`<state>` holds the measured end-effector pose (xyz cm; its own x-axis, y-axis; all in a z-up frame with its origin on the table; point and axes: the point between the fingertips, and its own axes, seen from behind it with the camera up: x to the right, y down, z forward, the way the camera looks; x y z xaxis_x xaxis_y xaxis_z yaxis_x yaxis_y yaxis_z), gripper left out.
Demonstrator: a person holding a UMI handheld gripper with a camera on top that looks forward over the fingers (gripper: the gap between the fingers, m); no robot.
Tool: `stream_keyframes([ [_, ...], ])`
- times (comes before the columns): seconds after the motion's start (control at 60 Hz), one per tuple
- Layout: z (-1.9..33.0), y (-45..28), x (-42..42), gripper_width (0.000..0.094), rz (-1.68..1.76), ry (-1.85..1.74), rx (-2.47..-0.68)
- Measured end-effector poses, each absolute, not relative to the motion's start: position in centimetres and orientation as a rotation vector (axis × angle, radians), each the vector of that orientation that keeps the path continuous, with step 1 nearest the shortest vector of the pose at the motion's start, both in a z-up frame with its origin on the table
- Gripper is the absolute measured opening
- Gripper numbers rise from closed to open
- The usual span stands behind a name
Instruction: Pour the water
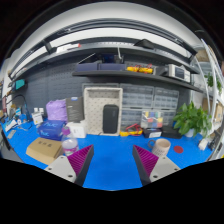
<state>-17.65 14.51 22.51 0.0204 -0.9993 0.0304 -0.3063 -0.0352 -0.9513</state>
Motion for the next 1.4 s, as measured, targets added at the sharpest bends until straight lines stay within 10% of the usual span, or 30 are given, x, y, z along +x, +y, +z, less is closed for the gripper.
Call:
stream_keyframes([
  [0.817, 11.8, 31.4, -6.7, 0.0799, -1.020, 1.288, -1.446],
  [0.95, 11.9, 31.6, -5.2, 0.0524, -1.053, 1.241, -1.405],
  [1.4, 11.7, 31.2, -4.3, 0.0389, -0.962, 1.231, -1.413],
])
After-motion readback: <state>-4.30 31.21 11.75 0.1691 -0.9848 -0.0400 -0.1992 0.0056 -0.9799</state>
